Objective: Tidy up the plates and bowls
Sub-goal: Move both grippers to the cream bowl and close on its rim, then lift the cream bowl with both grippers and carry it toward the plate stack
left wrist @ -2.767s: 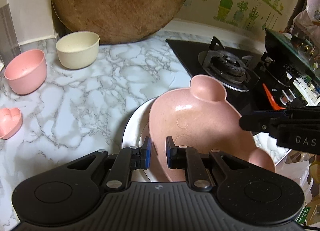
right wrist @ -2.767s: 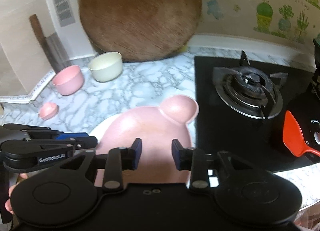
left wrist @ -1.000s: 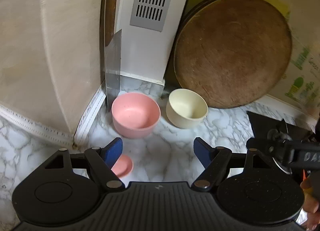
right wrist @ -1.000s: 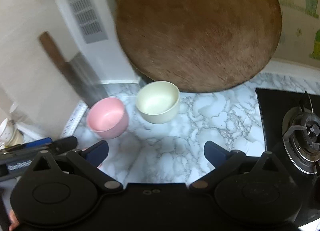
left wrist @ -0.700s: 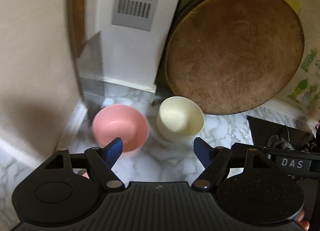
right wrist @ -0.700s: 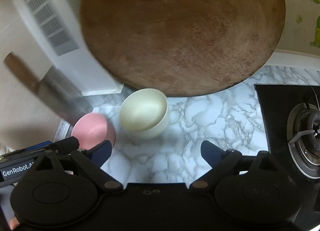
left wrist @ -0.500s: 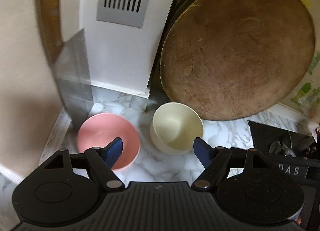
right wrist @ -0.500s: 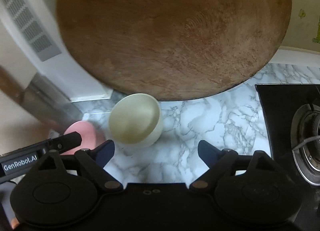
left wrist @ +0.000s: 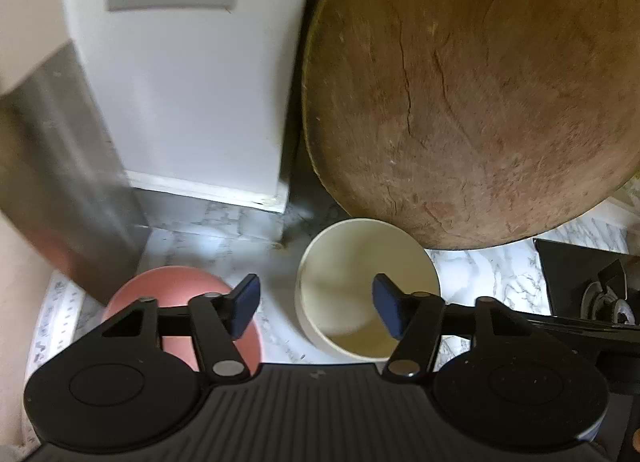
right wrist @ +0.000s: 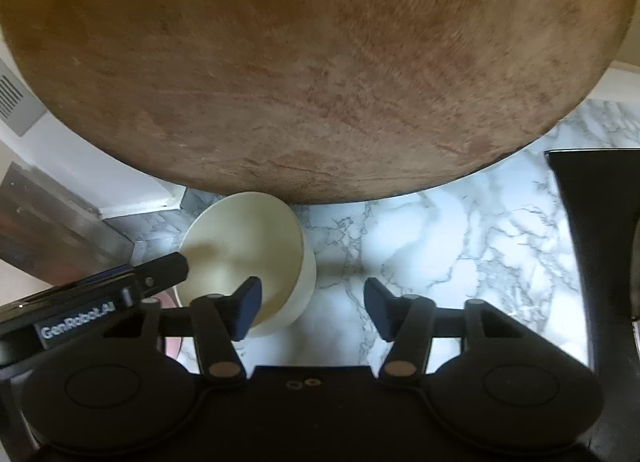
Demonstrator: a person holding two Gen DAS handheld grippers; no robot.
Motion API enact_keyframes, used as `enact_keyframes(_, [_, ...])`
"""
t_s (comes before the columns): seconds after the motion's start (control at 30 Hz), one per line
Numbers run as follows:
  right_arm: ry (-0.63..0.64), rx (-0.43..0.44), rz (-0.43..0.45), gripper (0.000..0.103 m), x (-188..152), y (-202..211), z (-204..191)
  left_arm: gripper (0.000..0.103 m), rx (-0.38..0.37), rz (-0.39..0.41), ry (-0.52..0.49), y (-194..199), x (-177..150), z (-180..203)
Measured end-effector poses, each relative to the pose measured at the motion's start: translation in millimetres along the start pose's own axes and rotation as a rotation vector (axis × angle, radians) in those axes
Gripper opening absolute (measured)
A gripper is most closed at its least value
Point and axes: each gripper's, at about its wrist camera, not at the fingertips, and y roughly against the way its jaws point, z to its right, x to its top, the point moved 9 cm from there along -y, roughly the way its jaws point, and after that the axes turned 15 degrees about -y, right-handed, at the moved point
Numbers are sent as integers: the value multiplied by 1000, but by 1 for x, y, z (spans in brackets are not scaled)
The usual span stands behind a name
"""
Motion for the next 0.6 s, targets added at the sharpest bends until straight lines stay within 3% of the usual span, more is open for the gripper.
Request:
enact_keyframes(0.1, [3,17,-17,43,0,-9,-2,51,1,-12,-14,-13,2,3])
enact_keyframes(0.17, [5,20,-24,38,-1,-14,-4,41,4,-22,-10,-21,1,2])
enact_keyframes(0.43, [32,37,-46,18,-6,-26,-9,31,-7,-51,14,-38,-3,2])
enact_keyframes(0.6, [40,28,-30,15,-6,-26,-9,17,25,-65,10,-43,-5,-2])
